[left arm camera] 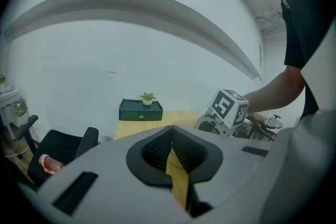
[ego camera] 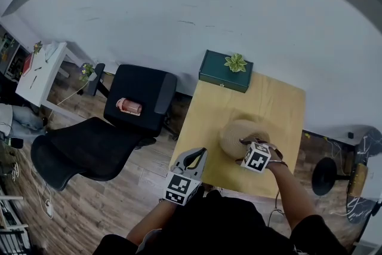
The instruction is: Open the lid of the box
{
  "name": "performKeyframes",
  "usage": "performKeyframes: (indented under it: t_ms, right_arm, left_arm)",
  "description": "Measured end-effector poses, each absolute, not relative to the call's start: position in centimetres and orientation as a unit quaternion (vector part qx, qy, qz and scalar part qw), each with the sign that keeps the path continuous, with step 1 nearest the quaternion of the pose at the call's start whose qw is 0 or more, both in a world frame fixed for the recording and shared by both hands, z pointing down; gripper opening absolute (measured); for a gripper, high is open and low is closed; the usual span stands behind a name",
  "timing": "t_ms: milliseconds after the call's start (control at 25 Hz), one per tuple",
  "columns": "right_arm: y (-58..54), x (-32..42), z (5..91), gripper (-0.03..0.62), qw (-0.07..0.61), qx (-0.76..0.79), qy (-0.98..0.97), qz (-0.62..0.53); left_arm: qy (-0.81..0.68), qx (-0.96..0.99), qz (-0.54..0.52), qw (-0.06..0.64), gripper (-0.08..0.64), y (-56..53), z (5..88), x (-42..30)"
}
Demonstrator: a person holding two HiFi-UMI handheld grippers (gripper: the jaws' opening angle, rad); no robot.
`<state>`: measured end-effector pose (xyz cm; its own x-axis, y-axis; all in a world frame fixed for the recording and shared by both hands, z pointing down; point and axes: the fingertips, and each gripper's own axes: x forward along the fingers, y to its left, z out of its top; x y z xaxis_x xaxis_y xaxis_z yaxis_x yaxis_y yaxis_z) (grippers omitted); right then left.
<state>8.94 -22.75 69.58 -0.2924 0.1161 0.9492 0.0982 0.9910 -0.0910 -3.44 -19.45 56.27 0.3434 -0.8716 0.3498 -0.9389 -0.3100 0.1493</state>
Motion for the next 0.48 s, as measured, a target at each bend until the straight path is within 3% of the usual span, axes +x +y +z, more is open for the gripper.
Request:
performKeyframes:
  t_ms: [480]
  right_arm:
    - [-22.84,9.26,68.61,0.336,0.584,-0.028,-0.811,-0.017]
  left_arm:
    - [-0.559,0.807,0.099,0.165,0.018,-19.1,56.0,-3.54]
